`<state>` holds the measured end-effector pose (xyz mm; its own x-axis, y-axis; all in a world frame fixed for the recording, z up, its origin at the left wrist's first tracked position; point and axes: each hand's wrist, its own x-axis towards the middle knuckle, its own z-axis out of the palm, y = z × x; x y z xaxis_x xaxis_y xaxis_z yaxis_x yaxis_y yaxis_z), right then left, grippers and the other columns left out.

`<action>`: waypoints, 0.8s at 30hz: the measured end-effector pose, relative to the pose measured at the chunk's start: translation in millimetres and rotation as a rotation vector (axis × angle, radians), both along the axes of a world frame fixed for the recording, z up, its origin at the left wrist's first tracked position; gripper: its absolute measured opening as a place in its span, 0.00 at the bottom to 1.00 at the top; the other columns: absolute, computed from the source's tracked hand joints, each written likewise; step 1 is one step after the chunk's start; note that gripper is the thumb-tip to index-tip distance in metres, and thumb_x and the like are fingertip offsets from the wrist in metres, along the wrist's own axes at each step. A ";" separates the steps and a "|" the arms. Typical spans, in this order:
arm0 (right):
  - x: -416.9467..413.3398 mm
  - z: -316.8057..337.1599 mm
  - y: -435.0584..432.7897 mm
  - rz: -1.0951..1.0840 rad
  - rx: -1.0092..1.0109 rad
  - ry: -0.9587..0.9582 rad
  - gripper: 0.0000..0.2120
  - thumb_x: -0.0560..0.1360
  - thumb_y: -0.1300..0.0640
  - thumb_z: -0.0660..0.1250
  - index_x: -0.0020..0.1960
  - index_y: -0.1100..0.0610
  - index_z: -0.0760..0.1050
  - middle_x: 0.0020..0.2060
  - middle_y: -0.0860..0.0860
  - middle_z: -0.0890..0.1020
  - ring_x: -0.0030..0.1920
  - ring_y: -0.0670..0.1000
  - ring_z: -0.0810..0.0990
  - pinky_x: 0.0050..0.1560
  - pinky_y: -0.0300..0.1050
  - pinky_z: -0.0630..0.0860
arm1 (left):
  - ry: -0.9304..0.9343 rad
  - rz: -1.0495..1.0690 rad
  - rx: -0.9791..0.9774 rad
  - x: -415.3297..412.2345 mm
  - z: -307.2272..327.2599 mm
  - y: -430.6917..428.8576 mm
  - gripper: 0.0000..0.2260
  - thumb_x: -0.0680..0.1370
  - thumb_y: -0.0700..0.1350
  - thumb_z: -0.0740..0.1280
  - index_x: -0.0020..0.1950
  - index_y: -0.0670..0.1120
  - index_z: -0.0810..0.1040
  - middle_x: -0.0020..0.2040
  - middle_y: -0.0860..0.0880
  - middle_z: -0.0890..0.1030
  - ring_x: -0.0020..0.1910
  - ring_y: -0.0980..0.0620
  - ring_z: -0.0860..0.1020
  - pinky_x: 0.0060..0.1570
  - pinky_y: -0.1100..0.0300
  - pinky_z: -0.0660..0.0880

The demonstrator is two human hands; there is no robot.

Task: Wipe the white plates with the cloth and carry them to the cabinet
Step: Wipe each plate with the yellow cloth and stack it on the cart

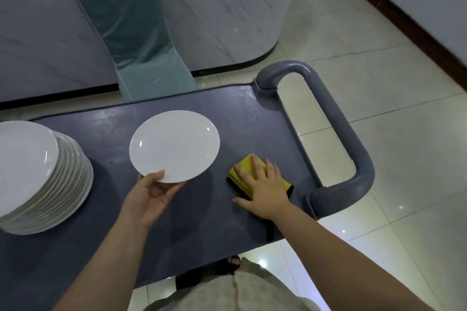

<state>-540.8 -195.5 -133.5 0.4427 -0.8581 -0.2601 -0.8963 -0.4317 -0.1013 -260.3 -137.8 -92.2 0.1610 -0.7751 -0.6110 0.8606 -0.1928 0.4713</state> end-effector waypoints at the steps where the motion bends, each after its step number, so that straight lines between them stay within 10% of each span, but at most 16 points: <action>1: -1.8 -5.1 0.8 0.011 0.014 0.039 0.38 0.71 0.27 0.54 0.75 0.33 0.42 0.79 0.53 0.42 0.75 0.66 0.48 0.74 0.62 0.46 | -0.004 0.001 0.005 -1.7 -1.0 1.8 0.30 0.70 0.33 0.65 0.72 0.46 0.68 0.65 0.42 0.78 0.55 0.40 0.81 0.42 0.46 0.81; 8: 0.8 6.0 3.2 -0.033 -0.220 -0.172 0.22 0.70 0.56 0.75 0.63 0.49 0.79 0.67 0.61 0.74 0.50 0.66 0.78 0.50 0.59 0.75 | -0.109 -0.016 0.049 -16.9 -9.0 14.4 0.20 0.77 0.33 0.61 0.64 0.52 0.72 0.64 0.43 0.76 0.54 0.38 0.81 0.42 0.44 0.81; 12: 12.4 24.3 0.5 -0.188 -0.177 -0.648 0.20 0.75 0.66 0.67 0.66 0.56 0.76 0.68 0.57 0.72 0.56 0.62 0.75 0.58 0.57 0.73 | -0.196 -0.054 0.029 -18.7 -2.9 24.0 0.22 0.76 0.30 0.62 0.64 0.52 0.71 0.64 0.46 0.75 0.54 0.39 0.81 0.42 0.42 0.80; 15: 57.0 49.1 10.7 0.129 -0.267 -0.819 0.18 0.77 0.62 0.64 0.66 0.55 0.76 0.68 0.57 0.73 0.56 0.60 0.75 0.60 0.53 0.73 | -0.244 -0.112 0.002 -25.1 3.8 29.7 0.22 0.75 0.29 0.62 0.62 0.52 0.74 0.63 0.44 0.77 0.53 0.38 0.82 0.42 0.40 0.79; 19: 126.1 78.5 -5.4 0.480 -0.295 -0.742 0.18 0.73 0.60 0.68 0.62 0.52 0.80 0.66 0.59 0.75 0.49 0.64 0.76 0.50 0.57 0.74 | -0.193 -0.186 -0.107 -39.5 14.8 40.6 0.25 0.72 0.31 0.65 0.66 0.51 0.74 0.61 0.43 0.80 0.57 0.37 0.80 0.46 0.37 0.78; 24: 123.8 94.6 -57.3 0.235 -0.250 -0.610 0.20 0.78 0.54 0.65 0.69 0.47 0.73 0.74 0.50 0.65 0.54 0.61 0.70 0.60 0.57 0.68 | -0.180 -0.061 -0.091 -30.8 28.3 52.2 0.27 0.68 0.31 0.66 0.63 0.51 0.76 0.62 0.45 0.79 0.58 0.36 0.79 0.45 0.36 0.78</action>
